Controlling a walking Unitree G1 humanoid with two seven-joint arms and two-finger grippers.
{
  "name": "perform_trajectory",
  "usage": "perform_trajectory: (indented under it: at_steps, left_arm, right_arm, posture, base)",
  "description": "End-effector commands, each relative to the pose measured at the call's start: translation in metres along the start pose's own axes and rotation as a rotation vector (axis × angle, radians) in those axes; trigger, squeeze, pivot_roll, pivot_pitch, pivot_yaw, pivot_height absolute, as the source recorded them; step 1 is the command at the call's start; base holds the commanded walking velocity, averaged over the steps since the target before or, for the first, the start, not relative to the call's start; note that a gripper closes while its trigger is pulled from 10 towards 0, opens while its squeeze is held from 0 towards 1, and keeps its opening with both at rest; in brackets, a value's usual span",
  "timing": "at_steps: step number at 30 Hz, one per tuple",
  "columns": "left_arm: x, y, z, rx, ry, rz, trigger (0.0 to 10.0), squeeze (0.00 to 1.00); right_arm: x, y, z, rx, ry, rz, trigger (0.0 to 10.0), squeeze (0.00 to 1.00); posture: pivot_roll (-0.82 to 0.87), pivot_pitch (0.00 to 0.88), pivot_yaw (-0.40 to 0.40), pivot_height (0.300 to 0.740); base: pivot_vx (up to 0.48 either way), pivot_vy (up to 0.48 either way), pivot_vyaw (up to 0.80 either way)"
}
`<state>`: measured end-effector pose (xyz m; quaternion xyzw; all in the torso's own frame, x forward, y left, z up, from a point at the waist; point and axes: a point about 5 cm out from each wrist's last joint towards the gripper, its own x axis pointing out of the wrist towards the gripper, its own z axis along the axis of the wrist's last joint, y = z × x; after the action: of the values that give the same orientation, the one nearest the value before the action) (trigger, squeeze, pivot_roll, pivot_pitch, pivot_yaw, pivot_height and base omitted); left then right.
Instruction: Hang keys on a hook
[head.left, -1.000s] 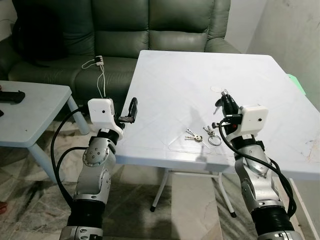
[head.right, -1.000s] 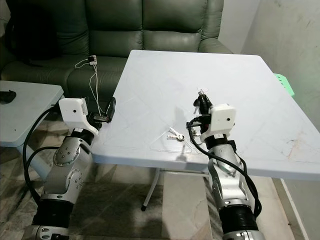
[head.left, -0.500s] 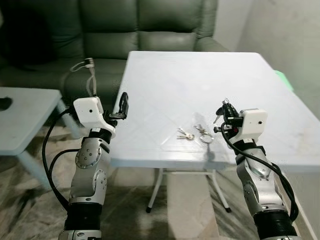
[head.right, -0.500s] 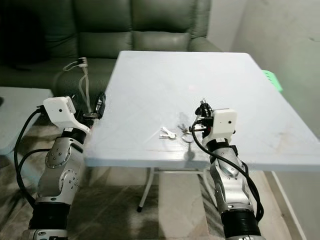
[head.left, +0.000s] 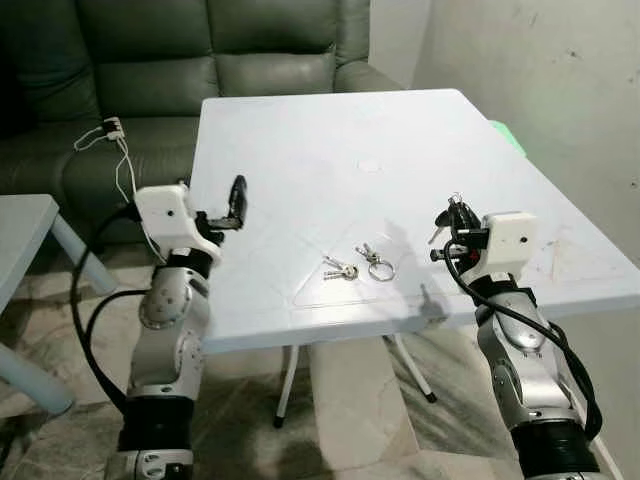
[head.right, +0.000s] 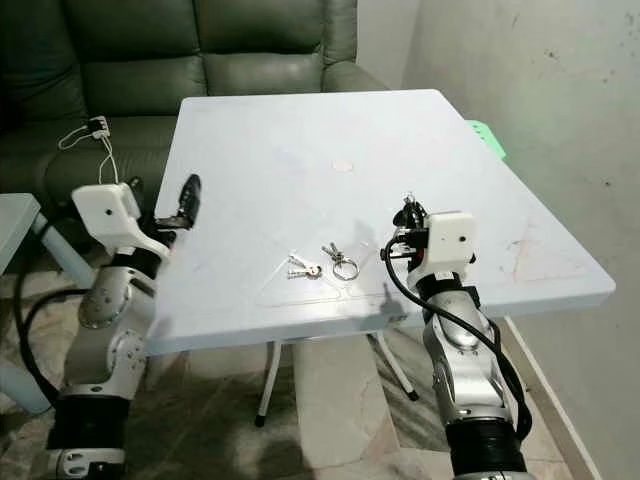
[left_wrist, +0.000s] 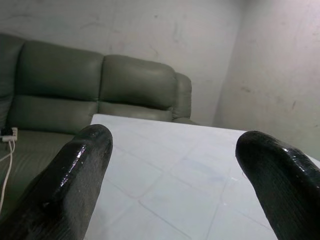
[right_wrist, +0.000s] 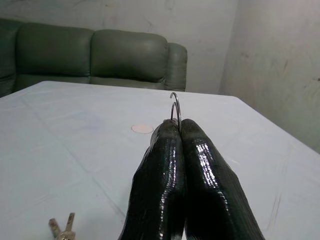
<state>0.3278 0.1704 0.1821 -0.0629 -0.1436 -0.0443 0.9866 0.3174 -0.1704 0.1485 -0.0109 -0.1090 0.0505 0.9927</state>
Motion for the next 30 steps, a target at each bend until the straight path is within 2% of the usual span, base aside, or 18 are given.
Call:
perform_trajectory:
  at_steps: [1, 10, 15, 21, 22, 30]
  left_arm:
    - [0.0029, -0.0017, 0.0022, 0.019, -0.009, -0.026, 10.0, 0.0]
    - [0.0051, 0.0001, 0.0049, 0.062, -0.023, -0.009, 10.0, 0.0]
    - [0.0045, 0.0027, 0.0029, 0.039, -0.013, 0.021, 10.0, 0.0]
    - [0.0051, 0.0025, 0.0017, 0.017, -0.007, 0.033, 10.0, 0.0]
    - [0.006, 0.0038, 0.0012, -0.012, -0.006, 0.046, 10.0, 0.0]
    - [0.0065, 0.0032, 0.0002, -0.036, -0.003, 0.061, 10.0, 0.0]
  right_arm:
    - [0.006, -0.0025, 0.0091, -0.012, -0.027, 0.01, 10.0, 0.0]
    - [0.0082, -0.0068, 0.0109, -0.03, -0.02, 0.003, 10.0, 0.0]
    - [0.0047, -0.0042, 0.0082, -0.022, -0.009, 0.002, 10.0, 0.0]
    - [0.0043, -0.0042, 0.0083, -0.024, -0.006, 0.009, 10.0, 0.0]
    - [0.0043, -0.0047, 0.0084, -0.026, -0.005, 0.008, 10.0, 0.0]
    - [0.0042, -0.0041, 0.0094, -0.028, -0.003, 0.007, 10.0, 0.0]
  posture:
    - [-0.02, 0.0, -0.027, 0.74]
    - [-0.02, 0.0, -0.022, 0.74]
    - [-0.03, 0.0, -0.022, 0.74]
    - [-0.03, 0.0, -0.022, 0.74]
    - [-0.03, 0.0, -0.023, 0.74]
    - [-0.03, 0.0, -0.028, 0.74]
  base:
    - [0.0, 0.0, -0.77]
    - [0.0, 0.0, -0.76]
    - [0.0, 0.0, -0.75]
    - [0.0, -0.404, -0.75]
    - [0.0, 0.0, -0.75]
    - [0.0, 0.0, -0.75]
